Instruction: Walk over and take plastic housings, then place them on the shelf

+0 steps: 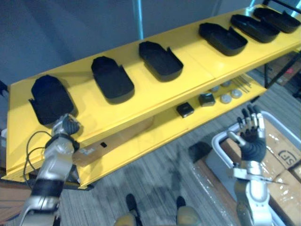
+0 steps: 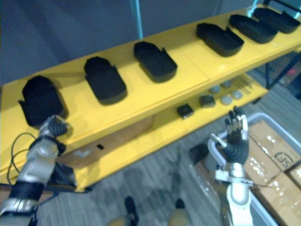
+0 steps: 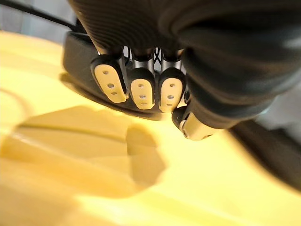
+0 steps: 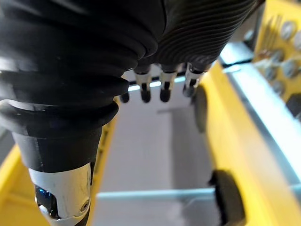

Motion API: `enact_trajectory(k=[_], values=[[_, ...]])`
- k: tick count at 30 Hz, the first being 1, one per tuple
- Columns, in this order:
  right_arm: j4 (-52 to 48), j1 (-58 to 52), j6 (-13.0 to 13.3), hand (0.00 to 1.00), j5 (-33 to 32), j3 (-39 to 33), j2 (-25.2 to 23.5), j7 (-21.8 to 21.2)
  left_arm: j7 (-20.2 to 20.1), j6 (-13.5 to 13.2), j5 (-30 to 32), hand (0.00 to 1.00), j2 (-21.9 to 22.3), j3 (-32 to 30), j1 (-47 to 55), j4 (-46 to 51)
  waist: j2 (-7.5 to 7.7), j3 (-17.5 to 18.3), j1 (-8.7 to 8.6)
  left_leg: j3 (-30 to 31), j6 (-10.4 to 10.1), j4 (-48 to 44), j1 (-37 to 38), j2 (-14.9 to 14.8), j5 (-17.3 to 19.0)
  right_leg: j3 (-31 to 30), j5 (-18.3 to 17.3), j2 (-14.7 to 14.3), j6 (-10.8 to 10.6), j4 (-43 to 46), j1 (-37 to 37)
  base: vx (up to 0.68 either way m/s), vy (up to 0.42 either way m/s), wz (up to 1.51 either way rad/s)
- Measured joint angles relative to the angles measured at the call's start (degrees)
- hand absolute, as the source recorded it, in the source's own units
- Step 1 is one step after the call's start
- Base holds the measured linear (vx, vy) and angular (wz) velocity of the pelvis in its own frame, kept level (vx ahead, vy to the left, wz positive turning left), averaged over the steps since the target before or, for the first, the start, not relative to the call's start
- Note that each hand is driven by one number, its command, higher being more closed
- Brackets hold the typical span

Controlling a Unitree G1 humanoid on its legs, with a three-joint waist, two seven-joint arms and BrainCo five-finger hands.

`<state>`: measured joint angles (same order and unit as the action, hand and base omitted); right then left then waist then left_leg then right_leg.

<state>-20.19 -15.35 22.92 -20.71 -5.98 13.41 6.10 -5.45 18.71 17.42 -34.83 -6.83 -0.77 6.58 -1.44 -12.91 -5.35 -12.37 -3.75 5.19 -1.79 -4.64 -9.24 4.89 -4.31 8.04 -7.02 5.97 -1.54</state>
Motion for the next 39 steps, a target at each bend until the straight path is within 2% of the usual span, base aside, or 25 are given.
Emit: enact_trajectory(k=[2,4,5,6,7,8,12,14,16,19,20,23,26,28,29,31,32,33,35,36,39], values=[[-0.2,-0.6,0.9,0.00,0.0,-0.5,0.0,0.2,-1.1,-0.6,-2.1,1.00,1.7,-2.8,5.1,4.0,-0.62,0.3,1.01,0.8,-0.1,0.0,0.0,0.1,0.1,1.1,-0.5,0.0,0.4,-0.8,-0.8,-0.02,-0.015,0.19],[-0.3,-1.0,1.0,0.00,0.0,-1.0,0.0,0.4,-1.8,-2.2,-7.0,1.00,4.5,-7.3,12.8,8.5,-1.57,0.8,2.80,1.6,-0.3,0.0,0.0,0.2,0.3,2.5,-0.5,0.1,0.5,-1.5,-1.9,-0.01,-0.007,0.28],[-0.3,-1.1,1.0,0.00,0.1,-1.2,0.0,0.6,-2.0,-3.0,-9.0,1.00,4.8,-8.6,14.6,9.6,-1.70,0.9,3.11,2.4,-0.3,0.0,0.0,0.3,0.3,2.9,-0.5,0.1,0.5,-1.7,-2.3,-0.01,-0.012,0.27],[-0.3,-1.1,1.0,0.00,0.1,-1.4,-0.1,1.2,-2.2,-4.1,-10.9,1.00,5.4,-10.3,16.9,11.0,-1.75,1.1,3.26,2.6,-0.3,0.0,0.0,0.3,0.2,3.3,-0.5,0.1,0.5,-1.9,-2.7,0.00,-0.010,0.23],[-0.3,-1.3,1.1,0.00,0.3,-1.9,-0.3,2.0,-1.9,-6.5,-14.2,1.00,7.4,-13.8,20.4,13.3,-1.95,1.7,4.67,2.9,-0.3,0.0,-0.1,0.3,0.2,3.9,-0.4,0.1,0.6,-2.2,-2.9,0.00,-0.012,0.29],[-0.2,-1.3,1.2,0.00,0.3,-2.3,-0.7,2.9,-1.4,-8.5,-16.1,1.00,9.2,-16.4,22.3,14.5,-2.10,1.8,5.21,3.8,-0.4,0.0,0.0,0.5,0.1,4.8,-0.3,0.1,0.6,-2.8,-3.9,0.01,-0.012,0.28],[3.8,-0.8,1.9,0.00,0.8,-3.7,-2.7,4.2,1.6,-13.1,-22.1,1.00,15.3,-23.1,27.0,15.5,-2.07,4.0,7.45,5.5,-0.5,0.0,-0.3,0.8,0.0,6.8,-0.3,0.1,0.6,-3.4,-4.9,0.01,-0.012,0.22],[7.7,0.0,2.1,0.00,0.9,-4.4,-4.2,5.5,3.1,-13.1,-22.1,1.00,18.8,-25.6,28.0,14.2,-1.82,4.7,7.66,6.2,-0.6,0.0,-0.4,0.9,0.0,8.1,-0.3,0.2,0.5,-3.8,-5.7,0.01,-0.014,0.25],[11.8,1.0,1.8,0.00,1.7,-4.7,-5.3,7.6,3.7,-11.5,-21.9,1.00,21.5,-26.8,28.5,11.2,-1.68,5.1,8.04,6.9,-0.7,0.0,-0.4,1.0,-0.1,8.8,-0.4,0.1,0.5,-4.0,-6.2,-0.01,-0.008,0.22],[17.0,2.4,0.7,0.00,4.1,-4.8,-5.8,11.5,0.2,-8.1,-22.0,1.00,24.2,-25.3,30.2,4.3,-1.61,5.1,8.35,7.2,-0.7,0.0,-0.7,1.1,-0.1,9.3,-0.5,0.2,0.5,-4.2,-6.4,-0.01,-0.006,0.12],[18.4,2.5,0.6,0.00,4.9,-5.2,-6.1,12.7,-1.4,-6.8,-21.9,0.00,24.4,-23.8,30.5,1.6,-1.57,5.1,8.40,7.2,-0.7,0.0,-0.9,1.1,-0.1,9.5,-0.5,0.2,0.5,-4.3,-6.3,-0.01,-0.008,0.09],[24.1,2.8,-1.0,0.00,7.1,-6.5,-7.3,17.4,-6.3,-4.0,-24.3,0.00,24.7,-17.2,30.7,-8.1,-0.83,5.6,8.33,7.1,-0.7,0.0,-1.7,1.1,-0.3,9.7,-0.3,0.5,0.4,-4.3,-5.6,0.01,-0.003,0.04],[30.4,3.0,-2.0,0.00,8.1,-6.6,-7.8,20.2,-7.8,-3.2,-26.8,0.00,24.6,-12.6,26.8,-20.3,-0.23,5.4,7.98,7.0,-0.1,0.0,-1.2,1.4,0.1,9.6,-0.5,0.8,0.2,-4.3,-6.2,0.00,0.000,0.00],[36.5,3.6,-3.5,0.00,8.6,-6.1,-8.9,21.9,-5.0,-4.0,-30.5,0.00,24.8,-11.1,21.4,-34.2,0.41,5.4,7.66,6.3,0.1,0.0,-0.5,1.4,0.5,9.1,-0.7,0.8,0.0,-4.5,-6.6,0.03,0.002,-0.12],[38.6,3.9,-3.6,0.00,8.6,-6.1,-9.2,22.2,-4.1,-4.4,-30.6,0.00,24.8,-11.0,20.0,-37.7,0.61,5.3,7.66,6.1,0.0,0.0,-0.3,1.3,0.6,8.9,-0.7,0.8,0.1,-4.5,-6.6,0.03,-0.003,-0.19],[48.4,5.3,-3.9,0.00,8.2,-6.5,-9.3,22.8,0.0,-7.1,-31.6,0.00,25.4,-10.9,15.7,-47.9,1.33,5.1,7.34,5.4,0.1,0.0,-0.1,1.3,0.9,8.4,-0.8,0.9,0.0,-4.7,-6.6,0.03,-0.002,-0.13],[51.0,5.7,-3.9,0.00,7.9,-6.7,-9.3,22.8,1.0,-7.9,-32.5,0.00,25.6,-10.8,14.8,-50.0,1.49,5.1,7.21,5.3,0.1,0.0,-0.1,1.3,1.0,8.3,-0.8,0.9,0.0,-4.8,-6.5,0.04,0.006,-0.14],[55.8,6.4,-4.2,0.00,6.6,-7.2,-9.4,22.3,2.9,-8.8,-33.6,0.00,26.0,-10.6,13.4,-53.1,1.78,4.9,6.97,4.7,0.1,0.0,0.2,1.3,1.3,7.7,-0.8,1.0,0.0,-4.8,-6.6,0.05,0.011,-0.24],[62.3,7.7,-5.6,0.00,1.7,-9.2,-9.8,19.1,5.4,-8.7,-35.6,0.00,26.8,-10.4,12.3,-56.4,2.13,4.7,6.62,3.6,0.0,0.0,1.0,1.3,1.9,6.7,-0.8,1.1,0.0,-5.0,-6.8,0.07,0.006,-0.28],[66.2,7.9,-7.3,0.00,-2.0,-11.2,-10.0,15.6,6.4,-8.7,-35.8,0.00,27.2,-10.4,11.7,-58.1,2.44,4.3,6.14,3.1,-0.1,0.0,1.8,1.3,2.2,6.3,-0.8,1.2,0.0,-5.0,-7.5,0.07,-0.006,-0.18],[74.2,8.0,-9.7,0.00,-4.4,-16.3,-10.5,8.6,7.8,-9.4,-35.3,0.00,28.4,-10.3,10.9,-61.3,2.92,4.2,5.57,2.4,-0.7,0.1,3.1,1.3,2.9,5.9,-0.9,1.3,-0.5,-5.2,-8.6,0.09,-0.016,-0.15]])
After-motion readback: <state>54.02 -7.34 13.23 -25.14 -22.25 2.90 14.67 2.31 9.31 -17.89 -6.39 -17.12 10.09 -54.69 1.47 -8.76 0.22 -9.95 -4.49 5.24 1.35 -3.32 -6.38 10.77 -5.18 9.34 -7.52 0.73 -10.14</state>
